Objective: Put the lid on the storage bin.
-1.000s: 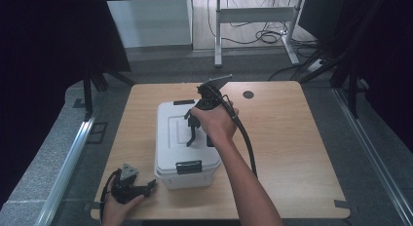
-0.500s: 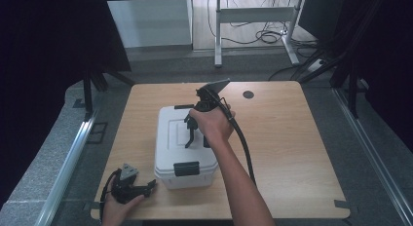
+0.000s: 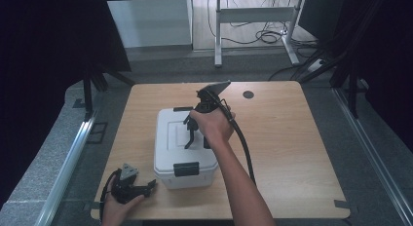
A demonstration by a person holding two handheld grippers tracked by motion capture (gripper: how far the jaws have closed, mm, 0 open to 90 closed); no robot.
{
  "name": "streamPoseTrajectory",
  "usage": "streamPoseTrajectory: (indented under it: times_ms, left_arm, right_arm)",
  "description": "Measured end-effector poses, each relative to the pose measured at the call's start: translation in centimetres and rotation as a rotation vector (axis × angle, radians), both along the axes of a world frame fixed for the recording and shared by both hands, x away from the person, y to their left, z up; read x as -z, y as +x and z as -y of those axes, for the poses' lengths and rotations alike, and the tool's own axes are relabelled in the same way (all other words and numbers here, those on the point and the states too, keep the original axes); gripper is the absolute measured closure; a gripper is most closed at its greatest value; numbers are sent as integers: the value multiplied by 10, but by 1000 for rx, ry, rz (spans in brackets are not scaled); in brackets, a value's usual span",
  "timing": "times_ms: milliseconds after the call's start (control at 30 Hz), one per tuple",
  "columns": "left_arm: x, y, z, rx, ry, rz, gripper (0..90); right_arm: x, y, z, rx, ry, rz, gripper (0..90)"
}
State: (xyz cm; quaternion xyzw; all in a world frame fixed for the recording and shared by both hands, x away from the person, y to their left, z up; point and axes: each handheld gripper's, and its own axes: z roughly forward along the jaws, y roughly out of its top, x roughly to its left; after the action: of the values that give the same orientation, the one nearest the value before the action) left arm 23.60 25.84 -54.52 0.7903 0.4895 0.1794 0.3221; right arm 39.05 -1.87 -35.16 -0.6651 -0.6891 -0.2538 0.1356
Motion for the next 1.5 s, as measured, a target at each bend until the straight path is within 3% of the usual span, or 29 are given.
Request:
streamPoseTrajectory:
  times_ms: [267, 567, 767, 967, 1200, 1233, 1333, 1367, 1400, 1500]
  left_arm:
    - [0, 0, 0, 2, 0, -1, 131]
    - [0, 0, 0, 0, -1, -2, 131]
    - [0, 0, 0, 1, -2, -3, 131]
    - [0, 0, 0, 2, -2, -3, 131]
    - [0, 0, 0, 3, -2, -3, 130]
    - [0, 0, 0, 3, -2, -3, 130]
    - [0, 0, 0, 3, -2, -3, 130]
    - [0, 0, 0, 5, -2, -4, 130]
    - [0, 0, 0, 5, -2, -4, 129]
    - [0, 1, 0, 8, 1, -3, 129]
  right_arm:
    - [-4, -3, -1, -15, -13, 11, 847]
    - [5, -5, -7, -19, -25, -4, 846]
    - [8, -5, -3, -14, 1, -4, 846]
    - [8, -5, -3, -30, -2, 3, 841]
    - [2, -7, 8, -72, 44, 80, 724]
    - [0, -9, 15, -75, 64, 118, 663]
    - [-3, -13, 24, -86, 82, 150, 637]
    - [-5, -16, 32, -101, 100, 190, 576]
    - [-5, -16, 32, -101, 100, 190, 576]
    - [-6, -24, 51, -124, 128, 264, 505]
